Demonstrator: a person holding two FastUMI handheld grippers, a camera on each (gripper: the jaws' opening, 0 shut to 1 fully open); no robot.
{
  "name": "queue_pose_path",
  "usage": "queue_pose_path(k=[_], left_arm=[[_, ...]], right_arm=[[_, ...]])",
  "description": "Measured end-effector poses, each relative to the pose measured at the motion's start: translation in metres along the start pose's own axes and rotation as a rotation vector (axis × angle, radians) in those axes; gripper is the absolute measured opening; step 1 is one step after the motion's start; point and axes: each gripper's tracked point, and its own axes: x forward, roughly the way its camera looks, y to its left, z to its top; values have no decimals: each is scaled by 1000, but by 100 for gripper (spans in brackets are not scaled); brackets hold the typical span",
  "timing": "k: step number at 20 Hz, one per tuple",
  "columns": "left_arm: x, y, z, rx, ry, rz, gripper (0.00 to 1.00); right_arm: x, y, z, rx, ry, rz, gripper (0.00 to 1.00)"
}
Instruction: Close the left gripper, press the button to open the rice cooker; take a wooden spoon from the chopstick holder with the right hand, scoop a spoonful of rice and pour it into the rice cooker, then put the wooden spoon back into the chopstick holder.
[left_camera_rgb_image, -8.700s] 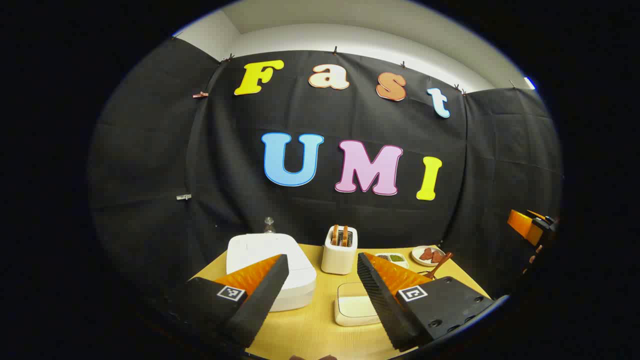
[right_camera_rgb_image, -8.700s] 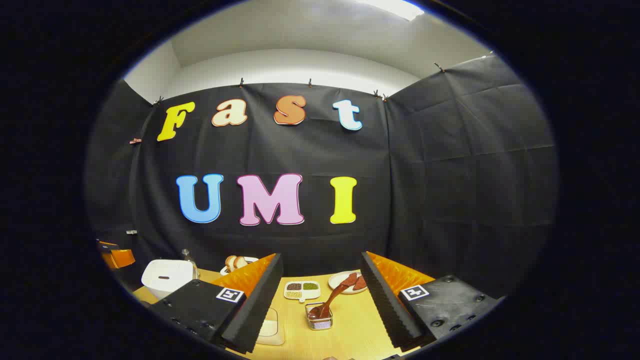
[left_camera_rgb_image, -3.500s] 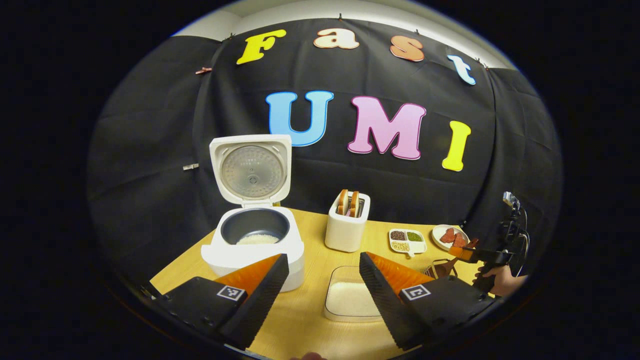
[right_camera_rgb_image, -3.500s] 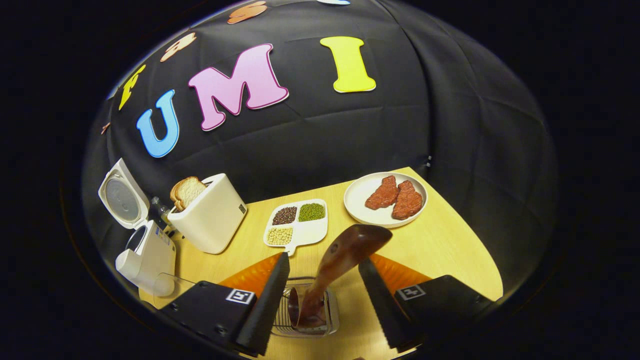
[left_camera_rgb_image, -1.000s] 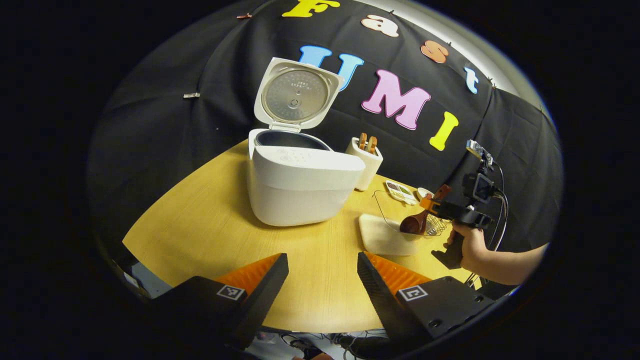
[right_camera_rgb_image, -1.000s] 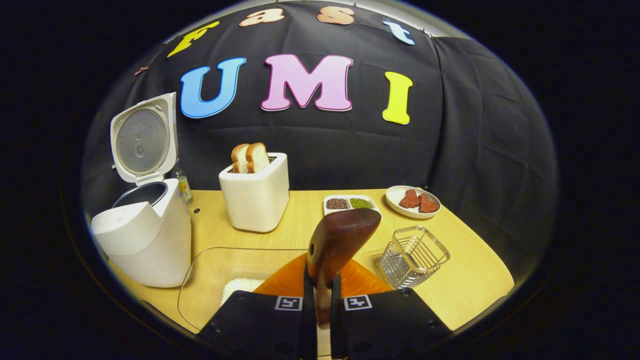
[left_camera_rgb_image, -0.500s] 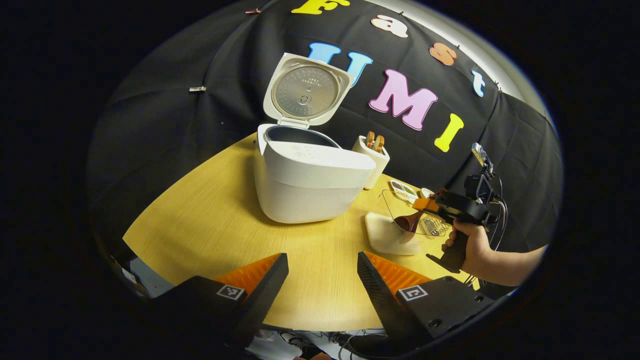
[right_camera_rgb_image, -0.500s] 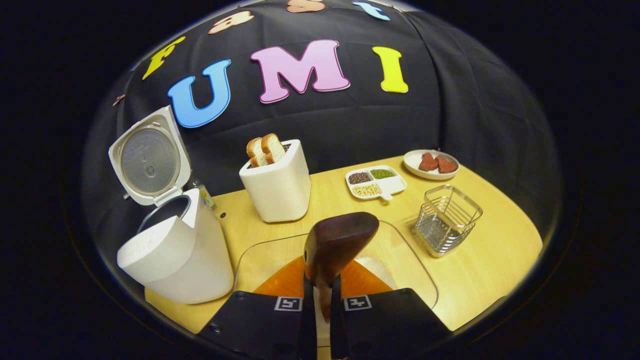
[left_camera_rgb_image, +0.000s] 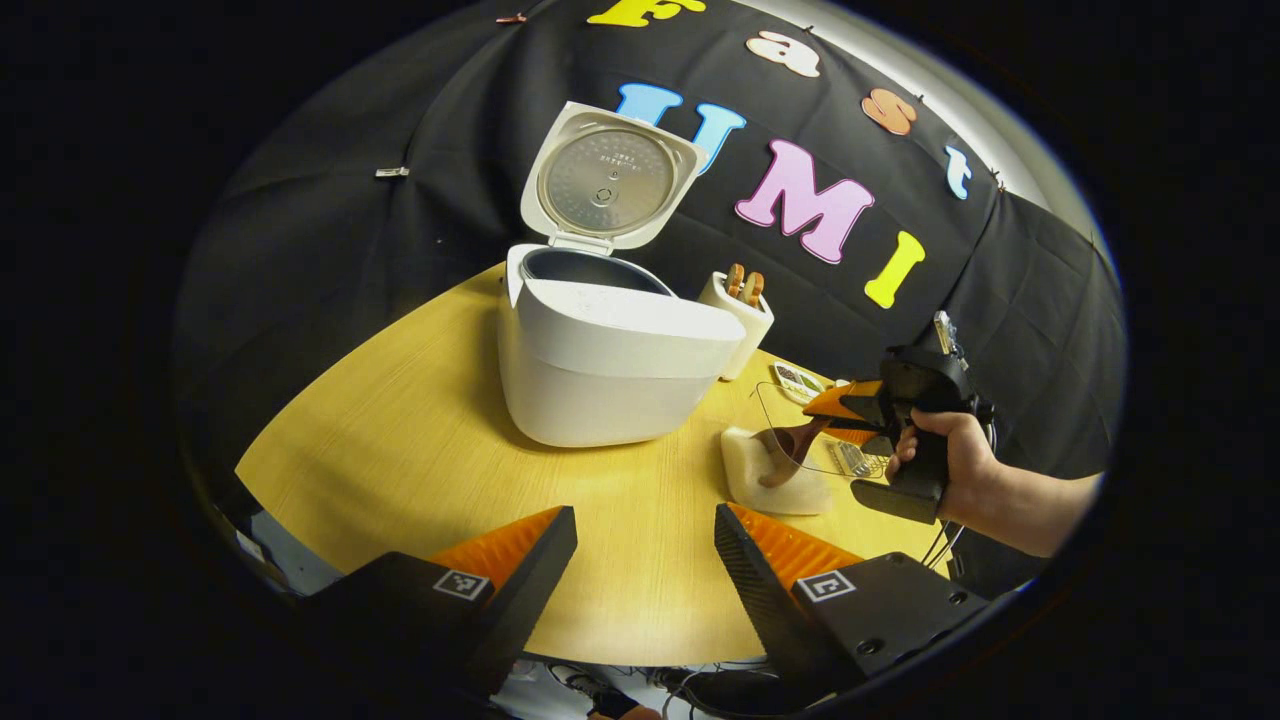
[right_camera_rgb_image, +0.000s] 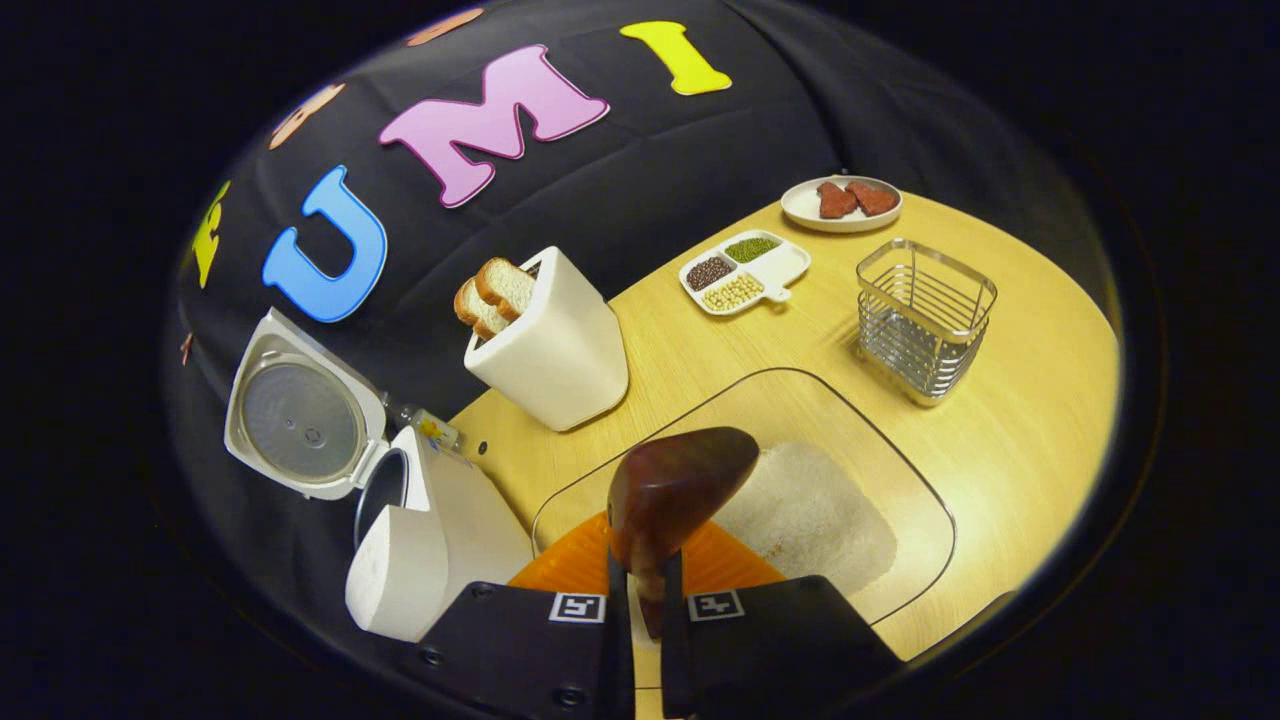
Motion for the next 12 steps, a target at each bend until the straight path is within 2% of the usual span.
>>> queue_pose_path(k=[2, 7, 12], left_arm=[[-2, -3, 0, 4, 1, -3, 96], [-8, -10, 3, 24, -8, -2, 96], [-13, -13, 2, 12, -12, -3, 96]], right_arm=[[-2, -6, 0, 57, 22, 2, 15], [-19, -26, 21, 294, 37, 27, 15], [-41, -56, 53, 342, -30, 11, 15]])
